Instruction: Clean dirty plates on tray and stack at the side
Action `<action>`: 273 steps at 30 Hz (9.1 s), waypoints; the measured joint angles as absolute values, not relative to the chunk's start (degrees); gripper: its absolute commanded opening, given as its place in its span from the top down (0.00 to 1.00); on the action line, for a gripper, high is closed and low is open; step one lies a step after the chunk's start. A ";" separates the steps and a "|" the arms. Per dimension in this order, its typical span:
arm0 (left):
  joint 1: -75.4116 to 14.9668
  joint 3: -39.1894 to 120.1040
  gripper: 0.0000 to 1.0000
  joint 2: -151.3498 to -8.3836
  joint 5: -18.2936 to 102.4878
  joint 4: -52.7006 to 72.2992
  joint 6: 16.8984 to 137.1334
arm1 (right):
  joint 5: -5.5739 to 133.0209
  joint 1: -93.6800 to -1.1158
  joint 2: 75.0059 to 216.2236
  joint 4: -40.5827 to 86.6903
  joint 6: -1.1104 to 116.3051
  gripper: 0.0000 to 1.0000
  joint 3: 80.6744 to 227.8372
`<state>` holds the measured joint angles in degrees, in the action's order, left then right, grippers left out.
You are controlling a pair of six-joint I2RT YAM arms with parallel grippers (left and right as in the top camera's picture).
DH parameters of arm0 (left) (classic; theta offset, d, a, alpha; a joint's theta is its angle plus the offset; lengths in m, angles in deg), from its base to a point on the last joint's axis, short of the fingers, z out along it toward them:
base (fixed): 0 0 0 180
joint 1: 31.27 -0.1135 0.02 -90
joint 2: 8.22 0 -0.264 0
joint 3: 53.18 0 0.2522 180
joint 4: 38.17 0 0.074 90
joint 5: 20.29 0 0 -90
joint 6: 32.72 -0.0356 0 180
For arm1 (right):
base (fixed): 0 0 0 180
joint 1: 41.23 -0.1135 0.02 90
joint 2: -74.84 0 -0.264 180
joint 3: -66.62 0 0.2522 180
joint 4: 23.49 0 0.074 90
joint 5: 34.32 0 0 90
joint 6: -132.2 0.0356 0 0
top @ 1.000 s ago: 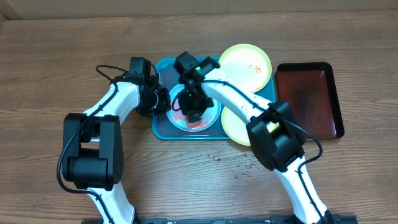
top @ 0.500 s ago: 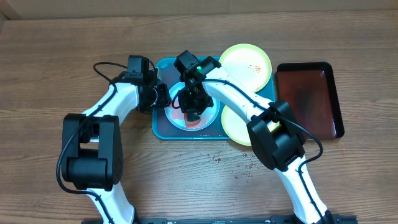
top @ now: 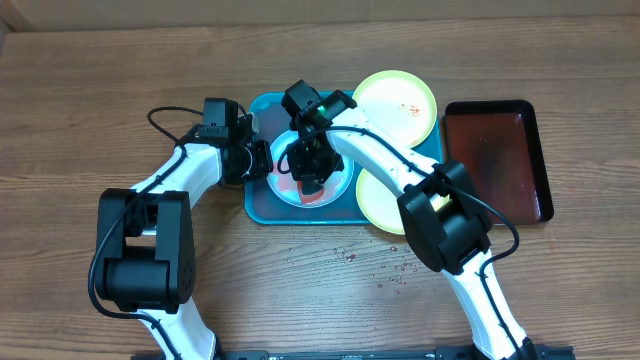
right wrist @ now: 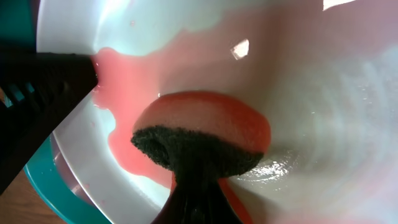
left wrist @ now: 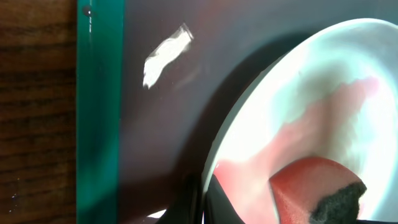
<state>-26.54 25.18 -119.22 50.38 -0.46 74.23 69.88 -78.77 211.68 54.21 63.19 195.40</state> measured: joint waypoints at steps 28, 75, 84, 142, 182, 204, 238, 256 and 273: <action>-24.97 41.53 0.96 -105.12 76.48 24.52 67.32 | 67.89 -47.91 193.75 79.46 58.78 0.96 215.71; 8.52 41.53 0.96 -103.59 144.61 19.73 70.84 | 61.37 -42.34 193.89 82.45 58.65 0.96 215.71; 8.37 41.55 0.96 -103.59 132.56 20.67 70.86 | 61.42 -42.34 193.89 82.54 58.62 0.96 215.71; -62.36 14.05 0.55 -103.59 60.78 -4.31 82.75 | 61.46 -42.51 193.89 84.90 58.65 0.96 215.71; -12.77 77.53 0.37 -136.66 56.92 23.21 67.10 | 61.46 -42.51 193.89 85.47 57.16 0.96 215.71; -5.51 77.96 0.43 -148.11 59.36 15.17 70.86 | 61.44 -42.51 193.89 85.58 57.14 0.96 215.71; -11.57 93.88 0.44 -148.11 63.98 48.15 74.29 | 61.46 -42.51 193.89 85.40 57.12 0.96 215.71; -11.41 78.25 0.96 -147.59 60.92 32.02 89.75 | 61.46 -42.51 193.89 85.53 57.12 0.96 215.71; -22.06 79.14 0.96 -147.09 57.70 50.49 73.11 | 62.60 -47.50 194.76 81.05 57.16 0.96 215.31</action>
<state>-22.06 79.14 -147.09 57.70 50.49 73.11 62.60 -47.50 194.76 81.05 57.16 215.31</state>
